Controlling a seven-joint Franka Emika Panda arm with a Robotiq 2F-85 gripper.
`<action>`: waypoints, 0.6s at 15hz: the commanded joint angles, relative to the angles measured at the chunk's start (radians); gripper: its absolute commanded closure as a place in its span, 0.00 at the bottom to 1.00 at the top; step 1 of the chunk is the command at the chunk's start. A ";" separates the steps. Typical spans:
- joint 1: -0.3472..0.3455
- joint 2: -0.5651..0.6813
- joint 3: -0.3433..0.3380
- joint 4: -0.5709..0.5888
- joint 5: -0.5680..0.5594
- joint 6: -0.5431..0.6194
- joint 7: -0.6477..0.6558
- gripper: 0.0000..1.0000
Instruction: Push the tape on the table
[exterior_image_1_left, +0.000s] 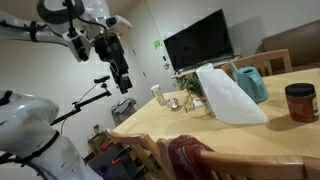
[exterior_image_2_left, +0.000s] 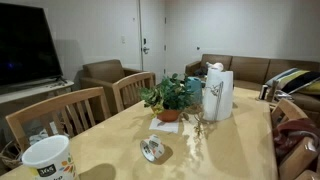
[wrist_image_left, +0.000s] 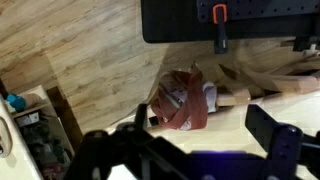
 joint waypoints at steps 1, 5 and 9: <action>0.013 -0.001 -0.011 0.002 -0.007 -0.005 0.007 0.00; 0.013 -0.001 -0.011 0.002 -0.007 -0.005 0.007 0.00; 0.027 -0.017 -0.005 -0.008 -0.018 0.011 -0.017 0.00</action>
